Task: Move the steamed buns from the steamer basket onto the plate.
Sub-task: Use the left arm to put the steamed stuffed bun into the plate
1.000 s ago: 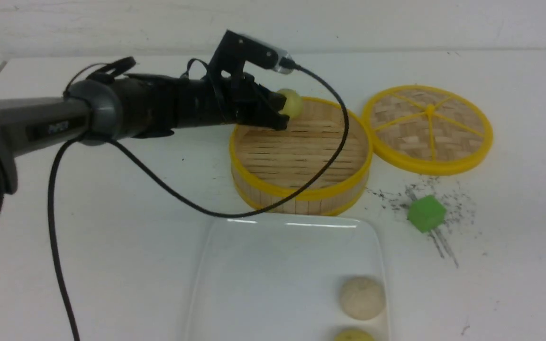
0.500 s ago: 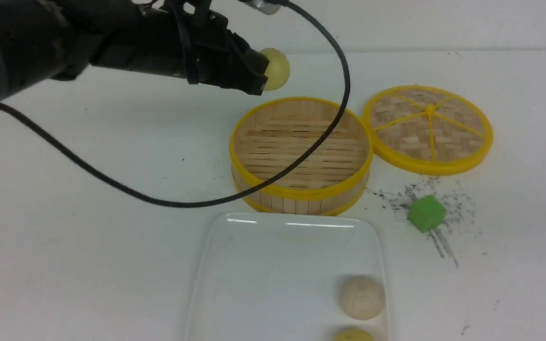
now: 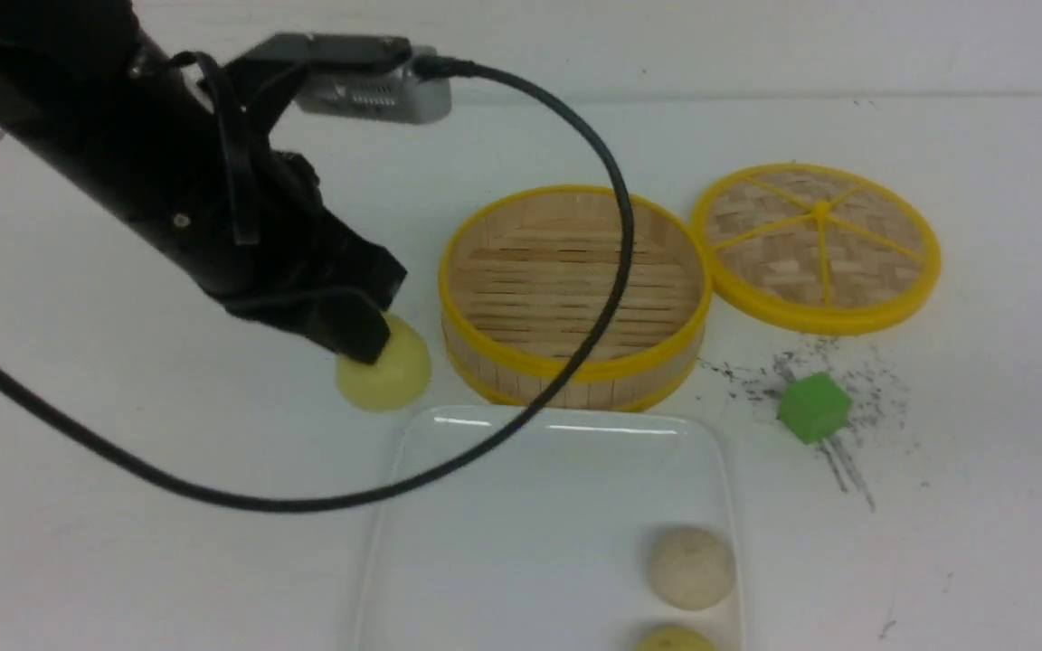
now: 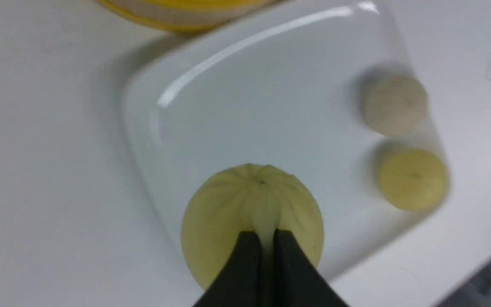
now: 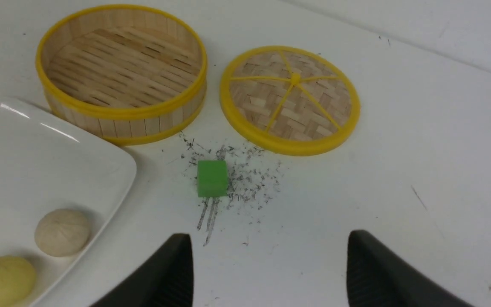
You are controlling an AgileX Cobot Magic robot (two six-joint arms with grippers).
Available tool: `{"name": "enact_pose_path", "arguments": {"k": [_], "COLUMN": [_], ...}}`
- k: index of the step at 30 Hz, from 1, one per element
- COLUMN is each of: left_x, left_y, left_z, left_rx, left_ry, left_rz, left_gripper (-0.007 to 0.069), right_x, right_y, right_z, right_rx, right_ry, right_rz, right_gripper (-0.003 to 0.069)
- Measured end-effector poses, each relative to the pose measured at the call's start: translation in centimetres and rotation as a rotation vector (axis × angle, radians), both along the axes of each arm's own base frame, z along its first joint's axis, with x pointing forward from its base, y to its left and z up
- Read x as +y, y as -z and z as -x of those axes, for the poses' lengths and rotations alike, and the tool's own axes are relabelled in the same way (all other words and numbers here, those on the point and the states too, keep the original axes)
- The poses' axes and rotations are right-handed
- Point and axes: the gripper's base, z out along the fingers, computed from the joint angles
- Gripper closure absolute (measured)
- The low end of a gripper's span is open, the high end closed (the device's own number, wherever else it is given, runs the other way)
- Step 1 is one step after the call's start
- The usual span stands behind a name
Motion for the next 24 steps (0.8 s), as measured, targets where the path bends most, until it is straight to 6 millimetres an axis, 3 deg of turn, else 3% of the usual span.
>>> {"name": "enact_pose_path", "arguments": {"k": [4, 9, 14, 24], "left_x": [-0.7, -0.3, 0.1, -0.7], "left_y": [2.2, 6.3, 9.8, 13.2], "left_z": [1.3, 2.9, 3.6, 3.7], "left_rx": [0.124, 0.259, 0.231, 0.156], "left_ry": [0.049, 0.046, 0.034, 0.057], "left_rz": [0.071, 0.057, 0.044, 0.175], "left_gripper": [0.0602, 0.0601, 0.0601, 0.0599], "right_x": [0.1, 0.4, 0.6, 0.7], "right_y": [1.0, 3.3, 4.4, 4.3], "right_z": [-0.3, -0.8, -1.0, -1.2], "right_rx": [0.029, 0.102, 0.134, 0.108], "right_ry": [-0.001, 0.005, 0.005, -0.002], "right_rz": [0.014, 0.028, 0.036, 0.017], "right_gripper": [0.0183, 0.0183, 0.0183, 0.0183]}}
